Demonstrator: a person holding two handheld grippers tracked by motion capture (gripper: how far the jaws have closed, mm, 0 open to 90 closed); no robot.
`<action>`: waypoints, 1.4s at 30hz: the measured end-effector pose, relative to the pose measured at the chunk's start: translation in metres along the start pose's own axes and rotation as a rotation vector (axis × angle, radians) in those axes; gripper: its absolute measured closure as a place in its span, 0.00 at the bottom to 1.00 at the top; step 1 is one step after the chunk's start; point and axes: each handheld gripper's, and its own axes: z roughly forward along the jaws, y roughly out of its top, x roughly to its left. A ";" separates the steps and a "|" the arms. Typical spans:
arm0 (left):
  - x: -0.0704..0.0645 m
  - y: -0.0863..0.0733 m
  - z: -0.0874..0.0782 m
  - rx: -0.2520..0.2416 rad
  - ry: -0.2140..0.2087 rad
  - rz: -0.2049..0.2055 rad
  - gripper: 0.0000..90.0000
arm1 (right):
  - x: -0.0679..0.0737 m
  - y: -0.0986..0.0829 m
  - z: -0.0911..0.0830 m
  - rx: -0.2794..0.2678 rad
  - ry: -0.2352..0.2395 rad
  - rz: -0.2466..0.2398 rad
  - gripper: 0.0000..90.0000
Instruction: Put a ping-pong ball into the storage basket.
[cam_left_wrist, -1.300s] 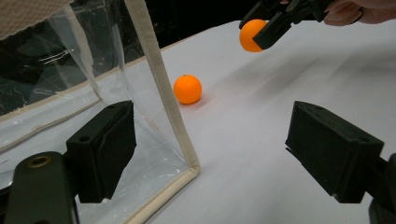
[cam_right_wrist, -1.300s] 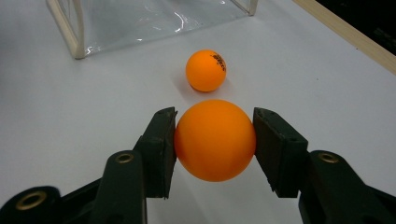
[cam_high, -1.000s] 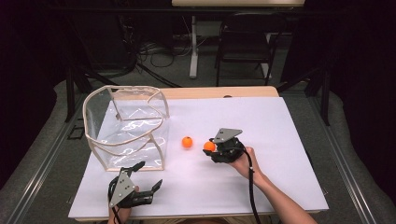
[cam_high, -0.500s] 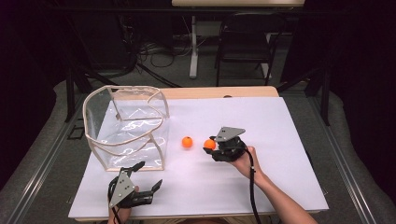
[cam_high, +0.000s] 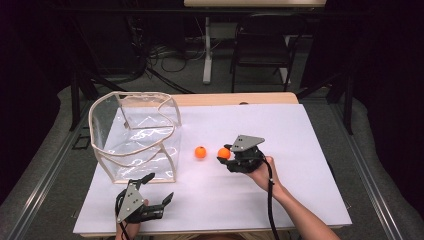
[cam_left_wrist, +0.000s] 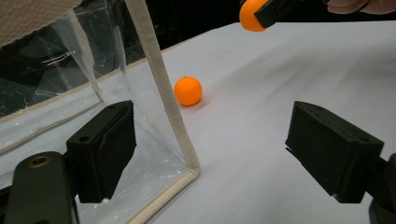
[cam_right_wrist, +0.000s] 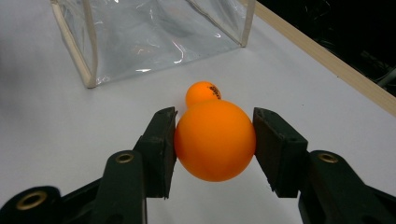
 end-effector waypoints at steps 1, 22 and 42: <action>0.000 0.000 0.000 0.000 0.000 0.000 0.18 | 0.000 0.000 0.000 -0.002 0.001 0.001 0.56; 0.000 0.000 0.000 -0.001 0.001 0.002 0.18 | 0.002 0.011 -0.002 -0.023 -0.001 -0.005 0.56; 0.000 0.000 0.001 -0.001 0.004 -0.002 0.18 | 0.000 0.024 -0.004 -0.060 0.001 -0.009 0.56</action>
